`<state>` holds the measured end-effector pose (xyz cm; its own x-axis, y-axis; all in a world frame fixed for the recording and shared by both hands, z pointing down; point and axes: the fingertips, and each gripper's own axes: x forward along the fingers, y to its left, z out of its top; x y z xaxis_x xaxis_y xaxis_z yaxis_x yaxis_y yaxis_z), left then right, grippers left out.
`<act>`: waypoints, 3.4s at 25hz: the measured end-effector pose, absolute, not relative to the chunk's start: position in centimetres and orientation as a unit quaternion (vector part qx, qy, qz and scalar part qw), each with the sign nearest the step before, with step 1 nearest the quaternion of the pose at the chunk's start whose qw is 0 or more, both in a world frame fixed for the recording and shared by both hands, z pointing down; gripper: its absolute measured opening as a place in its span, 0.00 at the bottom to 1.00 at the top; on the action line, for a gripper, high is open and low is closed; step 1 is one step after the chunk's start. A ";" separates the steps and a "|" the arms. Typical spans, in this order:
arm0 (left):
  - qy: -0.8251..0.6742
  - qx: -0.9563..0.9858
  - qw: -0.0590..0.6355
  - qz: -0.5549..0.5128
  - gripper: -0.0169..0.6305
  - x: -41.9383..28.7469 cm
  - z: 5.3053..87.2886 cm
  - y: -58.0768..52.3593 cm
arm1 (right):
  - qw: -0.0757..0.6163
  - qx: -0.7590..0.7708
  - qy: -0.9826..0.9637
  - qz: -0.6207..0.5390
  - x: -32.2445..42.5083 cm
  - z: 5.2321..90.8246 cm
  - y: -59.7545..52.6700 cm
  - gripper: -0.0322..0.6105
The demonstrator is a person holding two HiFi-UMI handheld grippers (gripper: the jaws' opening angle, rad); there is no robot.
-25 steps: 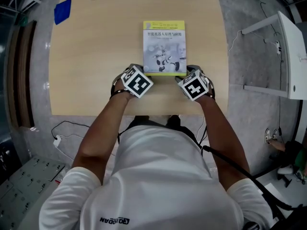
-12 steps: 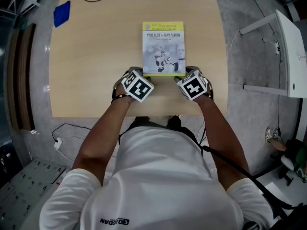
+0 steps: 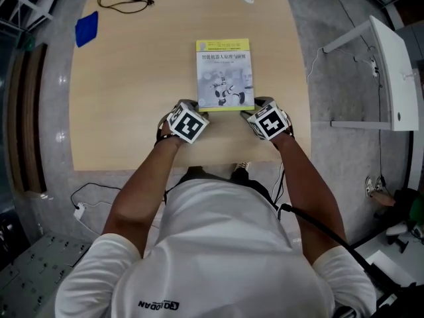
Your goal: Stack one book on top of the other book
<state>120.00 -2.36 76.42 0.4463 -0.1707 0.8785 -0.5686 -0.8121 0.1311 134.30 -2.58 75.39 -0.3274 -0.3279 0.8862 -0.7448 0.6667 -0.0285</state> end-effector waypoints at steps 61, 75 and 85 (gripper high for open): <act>-0.360 0.884 0.259 0.147 0.03 118.5 52.9 19.5 | 0.089 0.433 -0.868 0.227 132.6 50.3 21.3 0.05; -0.355 0.891 0.237 0.152 0.03 117.3 52.1 19.3 | 0.087 0.475 -0.848 0.217 134.6 50.1 21.1 0.05; -0.359 0.892 0.230 0.148 0.03 116.7 51.7 18.8 | 0.091 0.487 -0.842 0.213 135.3 50.1 21.4 0.05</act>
<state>116.70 18.80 51.65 0.6987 -0.5722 0.4294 -0.7085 -0.6368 0.3042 135.25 21.39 50.07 -0.5092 -0.7813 0.3609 -0.8590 0.4354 -0.2694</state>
